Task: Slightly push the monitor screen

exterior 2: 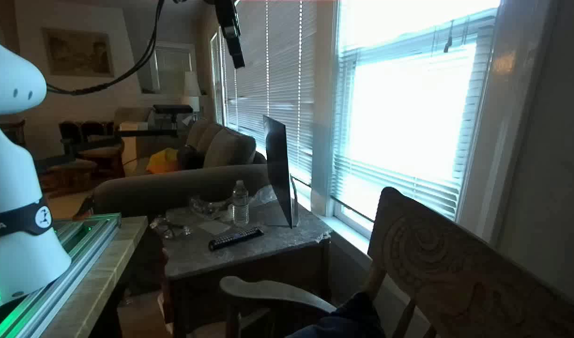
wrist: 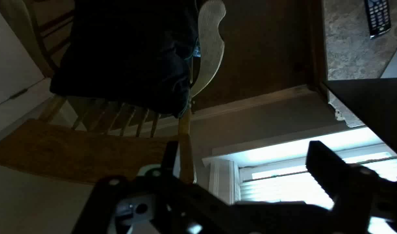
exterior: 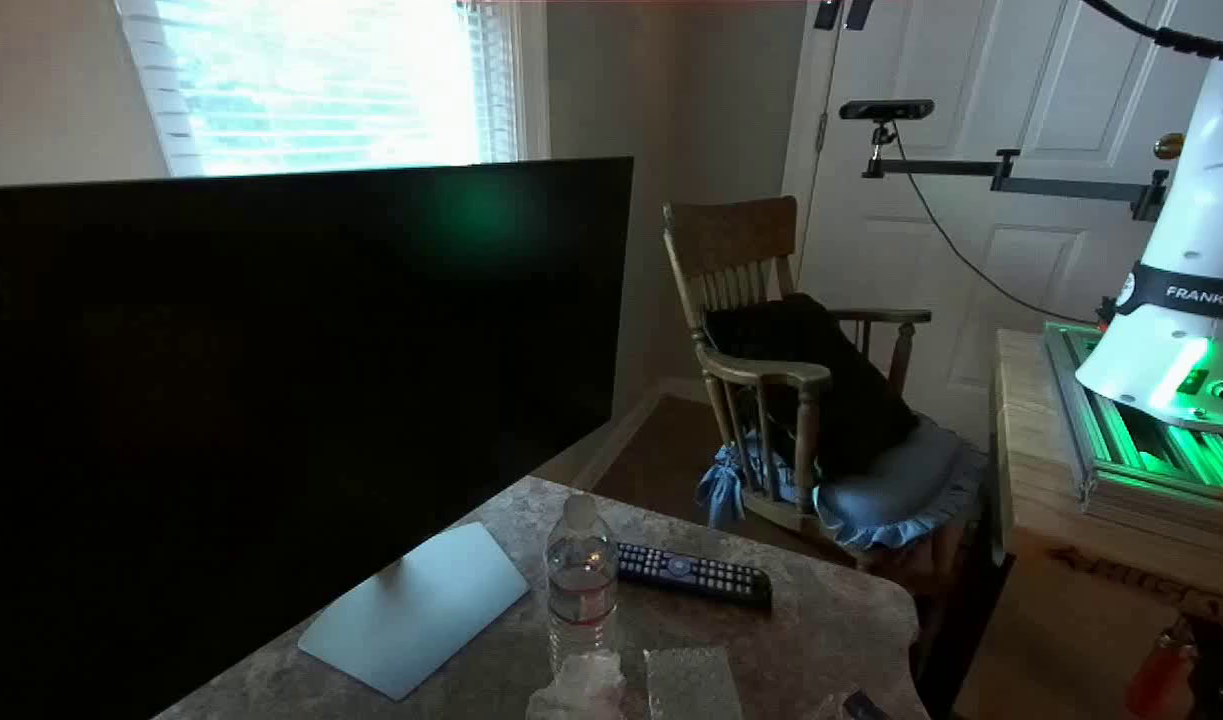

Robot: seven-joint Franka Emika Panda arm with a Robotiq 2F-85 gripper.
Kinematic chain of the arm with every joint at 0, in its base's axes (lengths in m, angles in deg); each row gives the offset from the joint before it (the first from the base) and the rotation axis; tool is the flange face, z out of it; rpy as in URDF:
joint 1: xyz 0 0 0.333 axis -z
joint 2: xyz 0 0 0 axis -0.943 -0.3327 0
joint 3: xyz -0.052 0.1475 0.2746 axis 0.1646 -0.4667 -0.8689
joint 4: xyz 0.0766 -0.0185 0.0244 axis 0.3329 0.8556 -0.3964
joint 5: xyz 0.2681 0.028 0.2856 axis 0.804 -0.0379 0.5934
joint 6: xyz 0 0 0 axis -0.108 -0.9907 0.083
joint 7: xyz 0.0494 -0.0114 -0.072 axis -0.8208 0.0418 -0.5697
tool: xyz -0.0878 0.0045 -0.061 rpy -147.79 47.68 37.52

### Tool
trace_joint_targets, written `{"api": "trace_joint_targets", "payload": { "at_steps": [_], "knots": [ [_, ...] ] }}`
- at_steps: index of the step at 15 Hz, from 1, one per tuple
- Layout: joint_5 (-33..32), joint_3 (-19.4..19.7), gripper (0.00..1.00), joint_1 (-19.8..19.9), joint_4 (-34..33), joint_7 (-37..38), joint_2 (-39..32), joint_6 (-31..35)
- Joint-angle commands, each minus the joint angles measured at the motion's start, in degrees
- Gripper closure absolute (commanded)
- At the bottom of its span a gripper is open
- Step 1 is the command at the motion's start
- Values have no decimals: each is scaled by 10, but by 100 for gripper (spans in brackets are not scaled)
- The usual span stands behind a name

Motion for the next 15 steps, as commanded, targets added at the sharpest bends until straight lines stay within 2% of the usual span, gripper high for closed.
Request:
{"api": "trace_joint_targets", "payload": {
  "at_steps": [1,6,10,15],
  "knots": [
    [-5,6,0,-7,-1,4,-1,-1],
    [-5,6,0,-7,-1,4,-1,-1],
    [79,32,0,-42,-30,-23,-69,-31],
    [183,70,0,-77,-60,-70,-155,-34]
  ]
}}
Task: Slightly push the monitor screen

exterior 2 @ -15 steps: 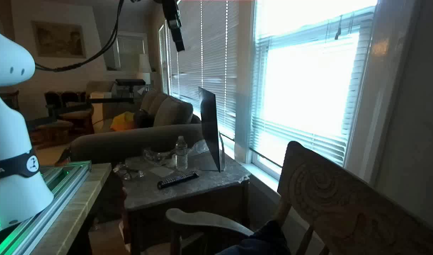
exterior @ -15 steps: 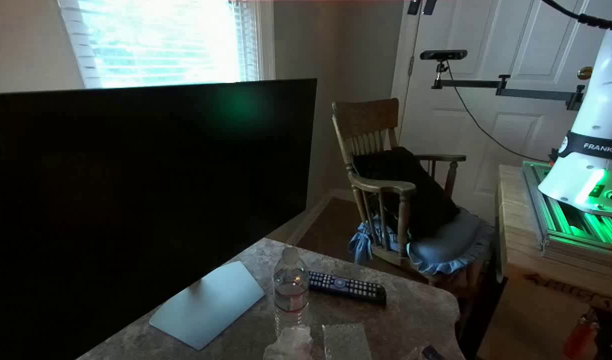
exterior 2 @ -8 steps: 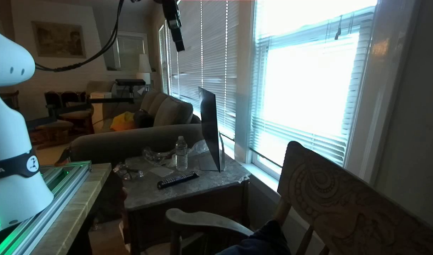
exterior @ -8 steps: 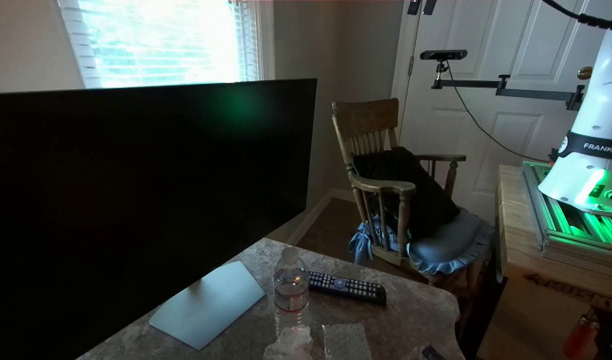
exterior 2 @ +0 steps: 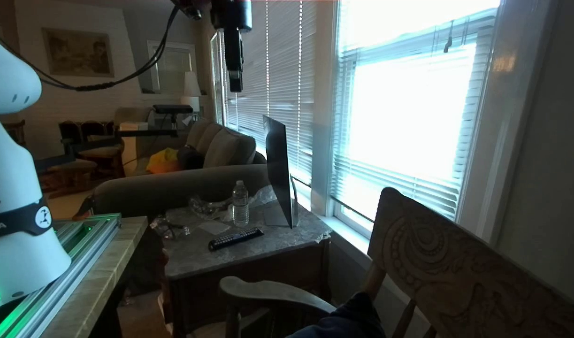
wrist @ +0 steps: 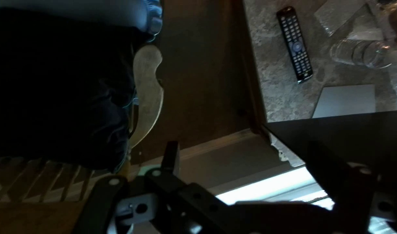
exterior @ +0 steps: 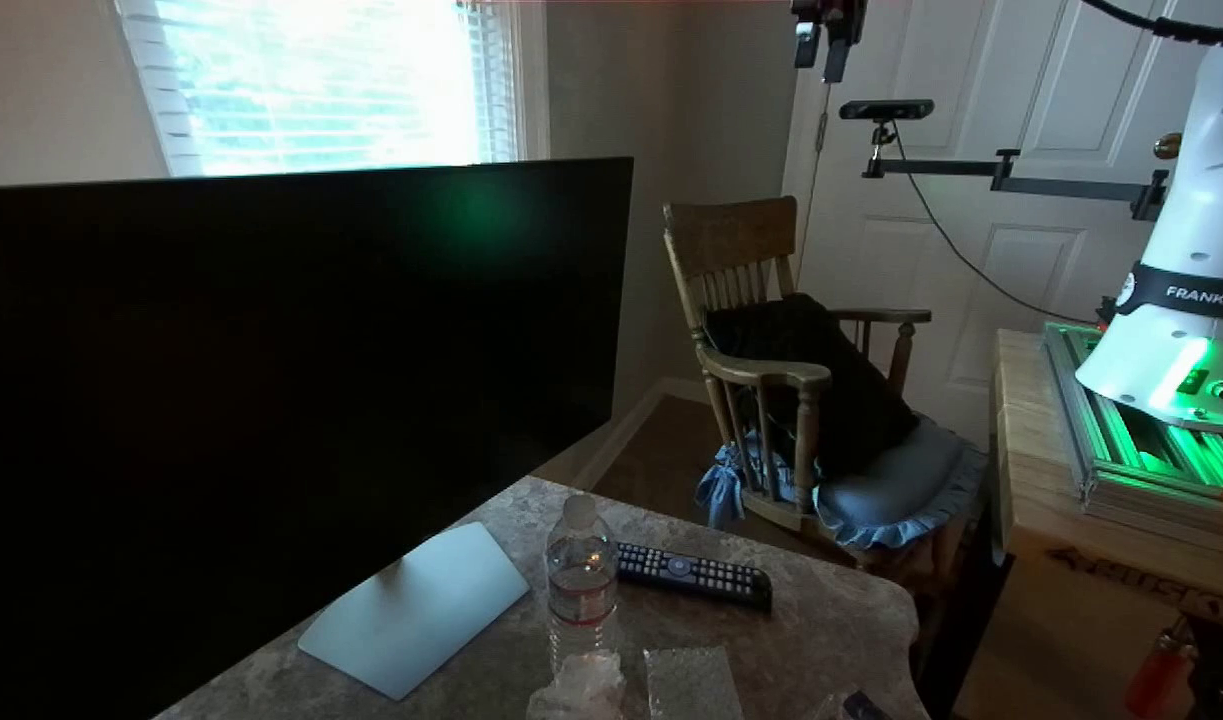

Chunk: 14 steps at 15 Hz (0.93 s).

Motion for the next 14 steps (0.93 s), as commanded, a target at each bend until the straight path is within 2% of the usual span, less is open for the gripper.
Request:
{"api": "trace_joint_targets", "payload": {
  "at_steps": [1,8,9,14],
  "knots": [
    [88,30,0,-26,-47,-49,-72,-24],
    [262,56,0,-46,-64,-172,-131,-73],
    [220,39,0,-33,-49,-137,-114,-55],
    [223,40,0,-31,-50,-143,-119,-56]
  ]
}}
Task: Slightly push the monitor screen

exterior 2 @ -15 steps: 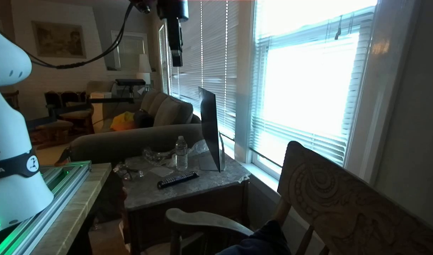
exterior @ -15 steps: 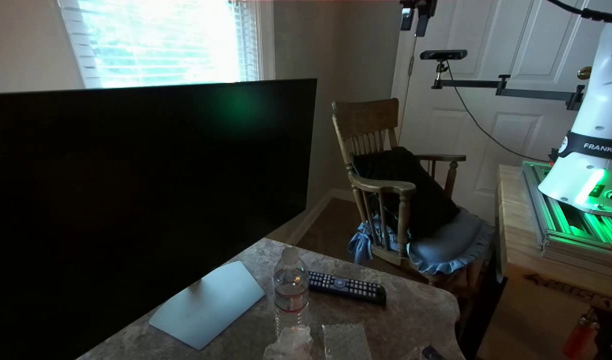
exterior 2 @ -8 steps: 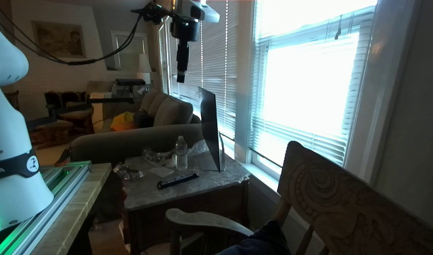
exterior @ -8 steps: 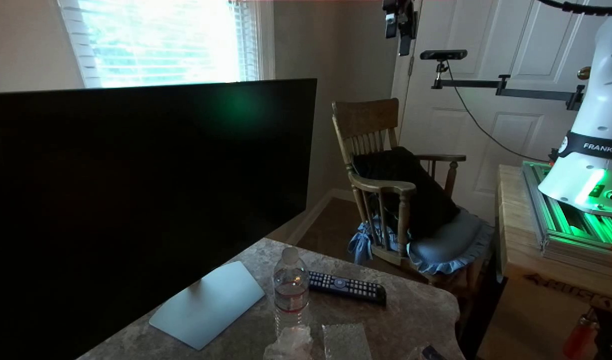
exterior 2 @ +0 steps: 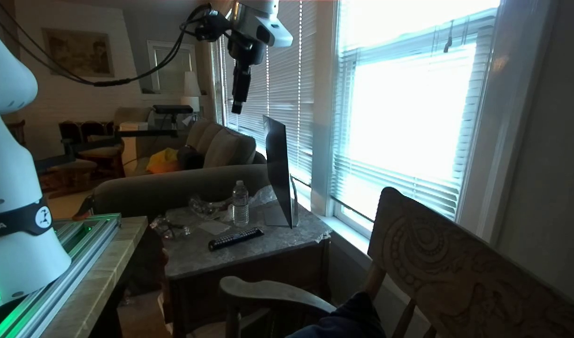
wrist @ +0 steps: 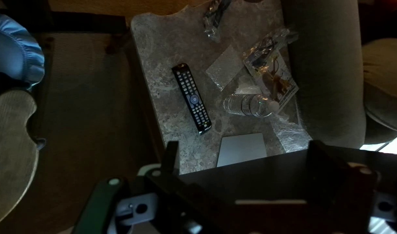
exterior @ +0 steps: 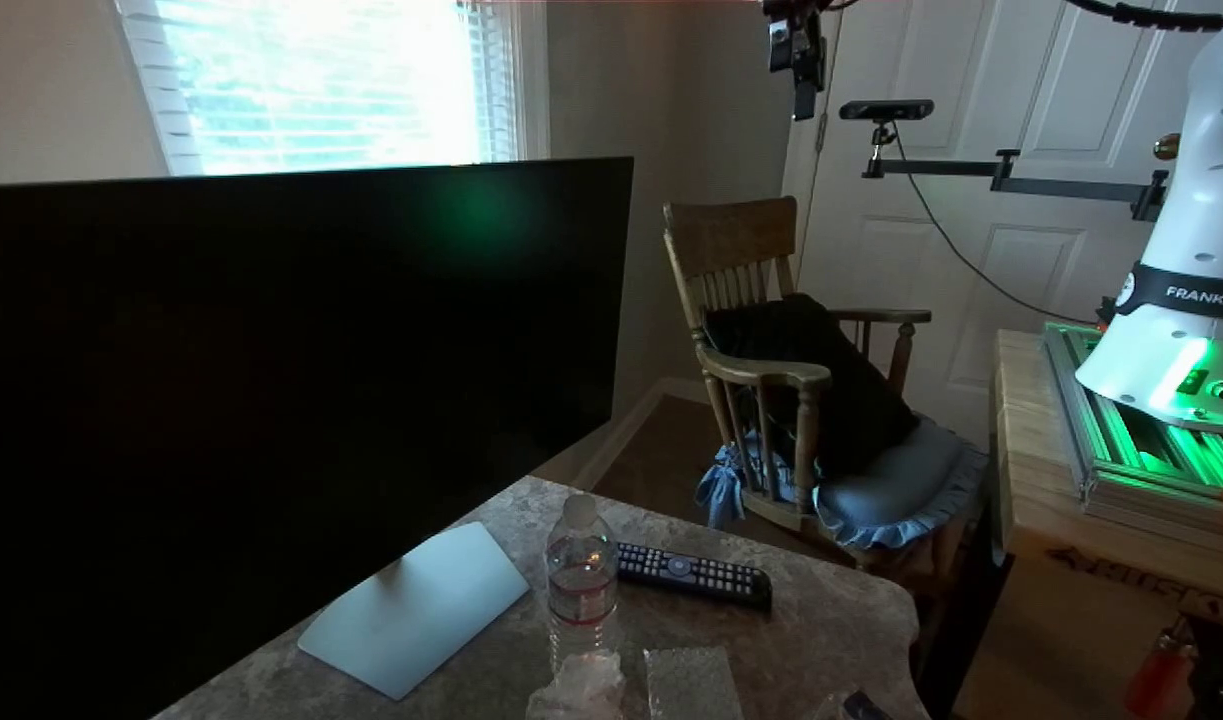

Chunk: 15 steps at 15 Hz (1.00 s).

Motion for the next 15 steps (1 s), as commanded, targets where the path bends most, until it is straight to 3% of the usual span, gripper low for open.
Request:
{"api": "trace_joint_targets", "payload": {
  "at_steps": [1,11,15],
  "knots": [
    [1,-5,0,6,-1,-1,0,-2],
    [1,-5,0,6,-1,-1,0,-2],
    [32,-18,0,-8,10,-8,-19,52]
  ]
}}
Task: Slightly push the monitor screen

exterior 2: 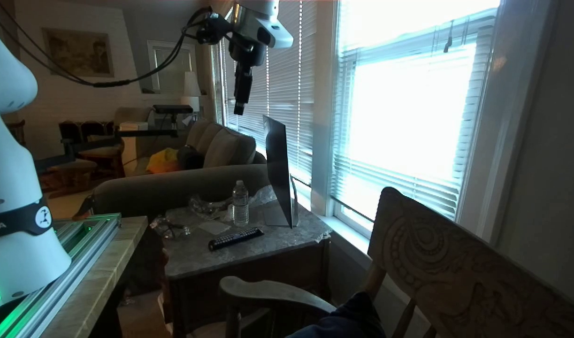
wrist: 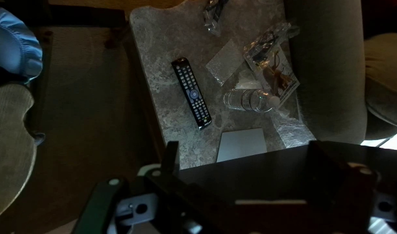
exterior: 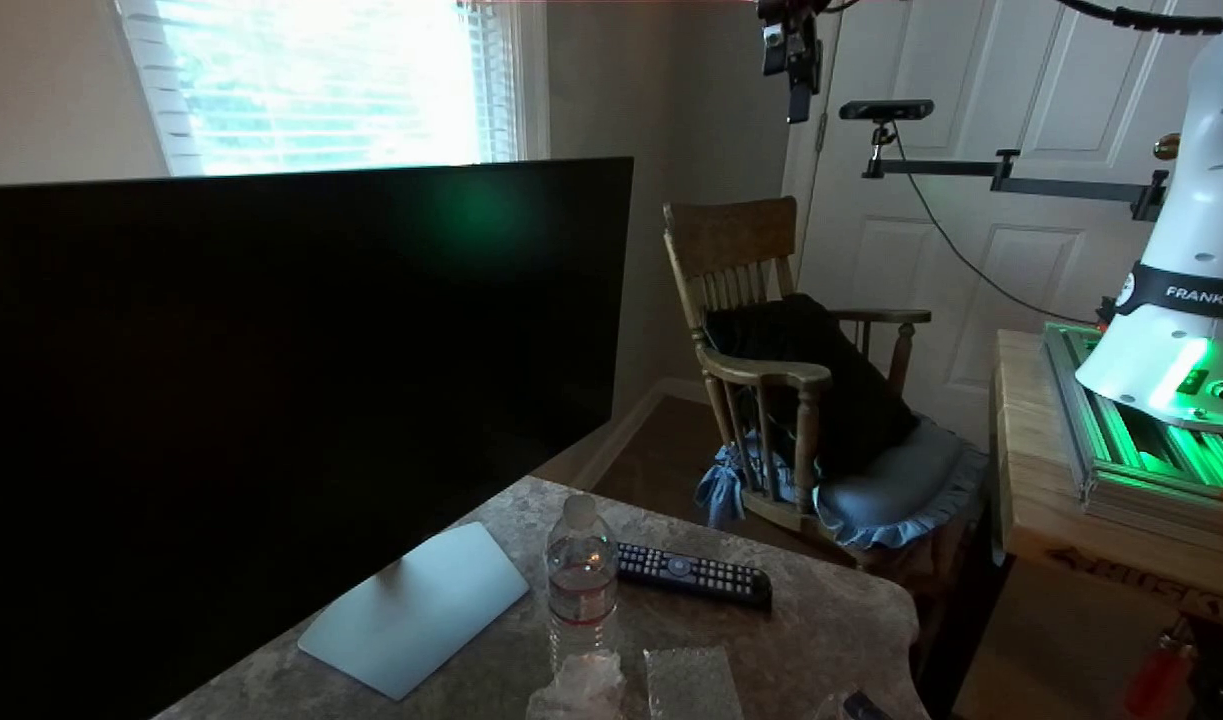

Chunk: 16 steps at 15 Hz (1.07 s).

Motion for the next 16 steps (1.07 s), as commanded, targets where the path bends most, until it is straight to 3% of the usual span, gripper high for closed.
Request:
{"api": "trace_joint_targets", "payload": {
  "at_steps": [1,4,5,6,16],
  "knots": [
    [34,-16,0,-10,8,-6,-22,43],
    [66,-29,0,-23,12,-20,-48,90],
    [80,-32,25,-26,12,-27,-57,108],
    [93,-34,26,-29,11,-37,-65,122],
    [185,-36,98,-25,-18,-154,-118,141]
  ]
}}
